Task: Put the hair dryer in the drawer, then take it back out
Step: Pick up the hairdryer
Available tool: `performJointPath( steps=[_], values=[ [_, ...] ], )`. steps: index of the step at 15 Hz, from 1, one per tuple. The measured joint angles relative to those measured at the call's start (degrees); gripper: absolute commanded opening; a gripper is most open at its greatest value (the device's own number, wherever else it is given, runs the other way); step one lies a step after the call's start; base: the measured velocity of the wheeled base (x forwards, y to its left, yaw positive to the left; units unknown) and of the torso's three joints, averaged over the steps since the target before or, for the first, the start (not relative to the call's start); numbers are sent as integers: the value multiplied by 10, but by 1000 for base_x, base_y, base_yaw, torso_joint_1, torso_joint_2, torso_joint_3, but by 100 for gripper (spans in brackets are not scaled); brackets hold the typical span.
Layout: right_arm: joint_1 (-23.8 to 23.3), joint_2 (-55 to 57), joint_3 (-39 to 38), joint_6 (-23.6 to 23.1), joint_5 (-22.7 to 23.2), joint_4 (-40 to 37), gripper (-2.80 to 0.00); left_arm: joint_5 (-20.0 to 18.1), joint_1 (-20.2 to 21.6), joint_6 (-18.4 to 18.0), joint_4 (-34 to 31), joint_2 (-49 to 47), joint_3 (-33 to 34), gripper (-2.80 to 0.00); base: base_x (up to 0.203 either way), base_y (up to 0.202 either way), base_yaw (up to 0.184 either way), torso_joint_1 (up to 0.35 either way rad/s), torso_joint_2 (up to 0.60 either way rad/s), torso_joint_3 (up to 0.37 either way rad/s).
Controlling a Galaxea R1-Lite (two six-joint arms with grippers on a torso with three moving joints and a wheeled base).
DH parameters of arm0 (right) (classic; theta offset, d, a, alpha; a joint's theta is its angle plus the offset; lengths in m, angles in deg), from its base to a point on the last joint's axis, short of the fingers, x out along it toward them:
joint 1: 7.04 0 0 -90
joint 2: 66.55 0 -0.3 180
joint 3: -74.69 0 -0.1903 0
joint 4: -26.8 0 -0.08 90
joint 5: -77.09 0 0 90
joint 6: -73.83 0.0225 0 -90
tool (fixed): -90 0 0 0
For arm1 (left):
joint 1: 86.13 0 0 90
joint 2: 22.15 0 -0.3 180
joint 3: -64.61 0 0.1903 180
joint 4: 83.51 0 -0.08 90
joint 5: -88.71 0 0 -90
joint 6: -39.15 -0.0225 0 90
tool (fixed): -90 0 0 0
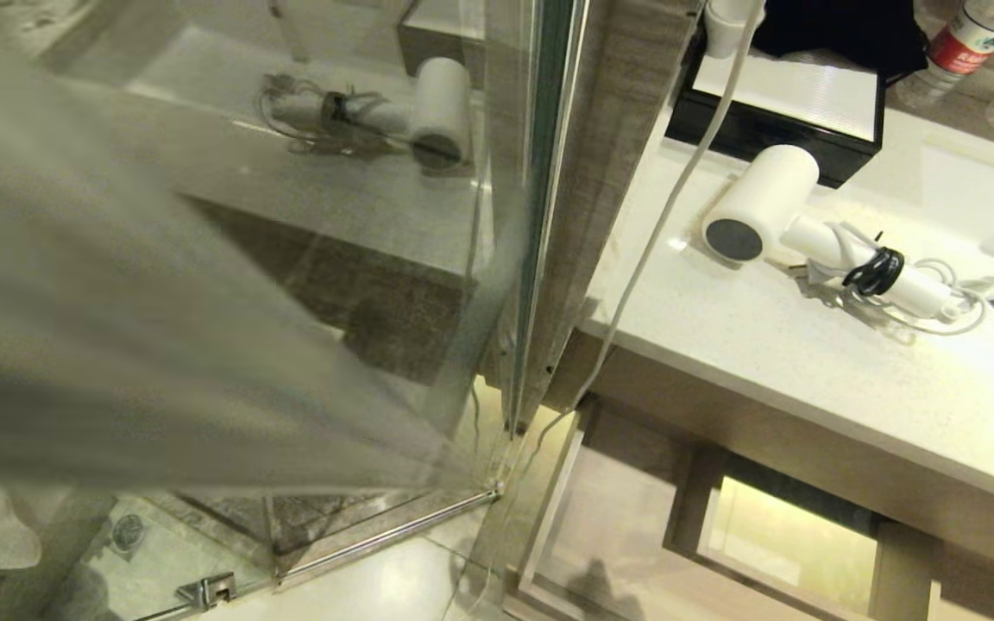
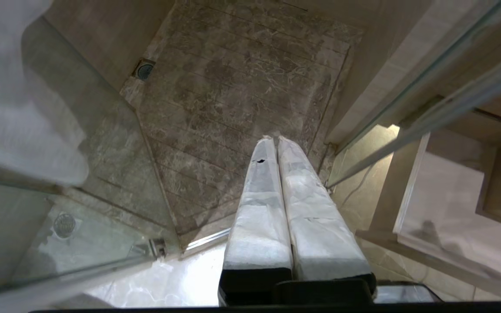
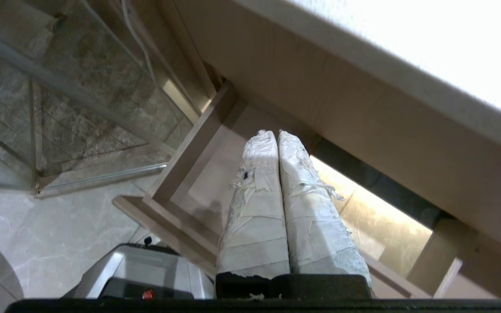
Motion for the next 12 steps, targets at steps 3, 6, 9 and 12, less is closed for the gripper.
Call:
performJointPath(
  steps=[3,6,9,12],
  values=[
    [0,0,0,-3,-1,0,-280,0,0,0,0,0,0,-280,0,0,0,148,-94,43],
    [0,0,0,3,-3,0,-280,0,0,0,0,0,0,-280,0,0,0,7,-5,11],
    [0,0,0,-2,-1,0,-280,0,0,0,0,0,0,-280,0,0,0,0,0,0],
    [0,0,3,-10,-3,2,-280,0,0,0,0,0,0,-280,0,0,0,0,0,0]
  ],
)
